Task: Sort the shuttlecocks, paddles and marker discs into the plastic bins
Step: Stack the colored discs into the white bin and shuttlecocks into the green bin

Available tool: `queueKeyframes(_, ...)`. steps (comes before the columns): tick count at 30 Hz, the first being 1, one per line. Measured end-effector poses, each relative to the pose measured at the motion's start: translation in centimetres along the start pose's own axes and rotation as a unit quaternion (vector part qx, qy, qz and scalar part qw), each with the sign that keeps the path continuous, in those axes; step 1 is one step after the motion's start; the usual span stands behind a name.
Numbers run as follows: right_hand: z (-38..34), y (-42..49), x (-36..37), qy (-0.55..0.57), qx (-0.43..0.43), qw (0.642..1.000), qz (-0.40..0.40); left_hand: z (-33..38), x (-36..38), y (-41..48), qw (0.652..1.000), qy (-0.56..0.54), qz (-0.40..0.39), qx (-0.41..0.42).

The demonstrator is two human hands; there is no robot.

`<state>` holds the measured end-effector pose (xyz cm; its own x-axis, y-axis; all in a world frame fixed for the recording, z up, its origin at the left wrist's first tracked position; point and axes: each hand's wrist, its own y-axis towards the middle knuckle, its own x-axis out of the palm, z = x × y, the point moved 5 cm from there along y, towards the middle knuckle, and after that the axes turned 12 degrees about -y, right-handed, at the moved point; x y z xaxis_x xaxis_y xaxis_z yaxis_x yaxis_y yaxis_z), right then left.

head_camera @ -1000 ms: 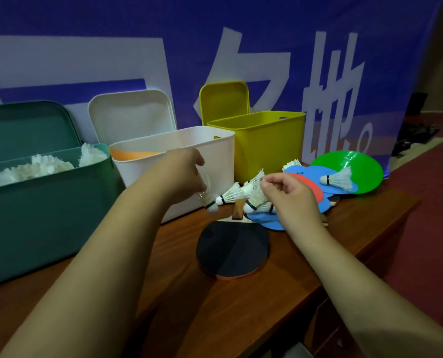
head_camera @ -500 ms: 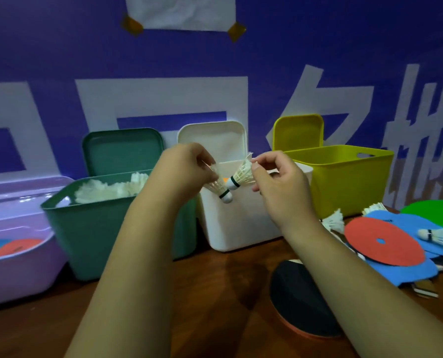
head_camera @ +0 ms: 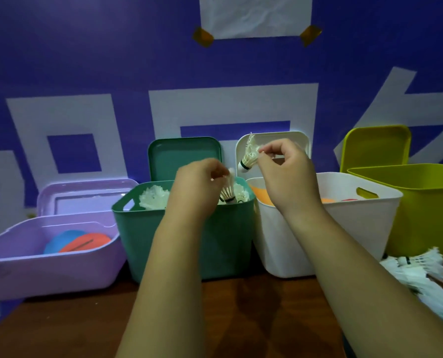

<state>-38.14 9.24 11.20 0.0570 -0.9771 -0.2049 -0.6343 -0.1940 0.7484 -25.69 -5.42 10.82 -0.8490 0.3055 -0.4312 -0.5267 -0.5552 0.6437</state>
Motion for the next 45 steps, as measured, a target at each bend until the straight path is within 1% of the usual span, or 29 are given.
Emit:
queueKeyframes(2, 0.3, 0.2, 0.8, -0.017, 0.001, 1.0, -0.008, -0.4, 1.3, -0.2, 0.995, 0.065, -0.068, -0.01)
queueKeyframes(3, 0.6, 0.1, 1.1, -0.024, 0.001, 1.0, -0.013, -0.6, 1.6, -0.2, 0.992, 0.085, -0.088, -0.018)
queueKeyframes(8, 2.0, -0.1, 2.5, -0.065, -0.013, 0.998, -0.019, -0.8, 1.5, 0.1, 0.983, 0.115, -0.13, -0.053)
queueKeyframes(10, 2.3, -0.1, 2.7, -0.072, -0.021, 0.997, -0.028, -1.1, 1.5, 0.0, 0.982, 0.115, -0.135, -0.065)
queueKeyframes(12, 2.5, -0.2, 3.3, -0.085, -0.037, 0.992, -0.081, -1.4, 1.7, -0.1, 0.981, 0.115, -0.136, -0.073)
queueKeyframes(14, 2.6, -0.6, 4.2, -0.137, -0.058, 0.975, -0.166, -1.5, 1.7, -0.2, 0.981, 0.118, -0.133, -0.075)
queueKeyframes(15, 2.7, -0.9, 4.5, -0.162, -0.067, 0.965, -0.193, -1.4, 1.7, -0.2, 0.982, 0.116, -0.13, -0.074)
queueKeyframes(16, 2.7, -0.9, 4.5, -0.172, -0.071, 0.961, -0.203, -1.3, 1.6, -0.2, 0.983, 0.111, -0.125, -0.073)
queueKeyframes(18, 2.6, -0.7, 4.0, -0.157, -0.062, 0.967, -0.193, -1.1, 1.4, -0.1, 0.986, 0.102, -0.11, -0.07)
queueKeyframes(23, 2.6, 0.0, 1.8, -0.136, -0.005, 0.977, -0.163, -0.1, 0.8, -0.1, 0.994, 0.072, -0.072, -0.05)
queueKeyframes(26, 2.7, 0.0, 0.1, -0.141, 0.001, 0.979, -0.15, 0.9, 1.1, -0.2, 0.997, 0.033, -0.068, -0.029)
queueKeyframes(29, 3.7, -0.3, -2.3, -0.133, 0.027, 0.982, -0.134, 2.5, 2.2, -0.5, 0.996, -0.01, -0.083, -0.008)
queueKeyframes(31, 4.8, -0.8, -4.6, -0.135, 0.045, 0.984, -0.11, 3.9, 3.5, -1.0, 0.993, -0.038, -0.114, 0.006)
queueKeyframes(35, 8.0, -2.0, -9.4, -0.151, 0.078, 0.984, -0.05, 6.6, 7.2, -2.7, 0.973, -0.078, -0.215, 0.012)
queueKeyframes(39, 11.4, -3.8, -13.2, -0.183, 0.103, 0.977, -0.027, 8.4, 12.0, -5.3, 0.953, -0.08, -0.293, 0.019)
queueKeyframes(43, 15.4, -5.7, -16.0, -0.229, 0.119, 0.966, -0.034, 8.3, 17.7, -8.4, 0.931, -0.031, -0.361, 0.041)
queueKeyframes(45, 16.9, -6.4, -17.1, -0.247, 0.12, 0.961, -0.035, 7.9, 19.8, -9.8, 0.922, 0.004, -0.381, 0.062)
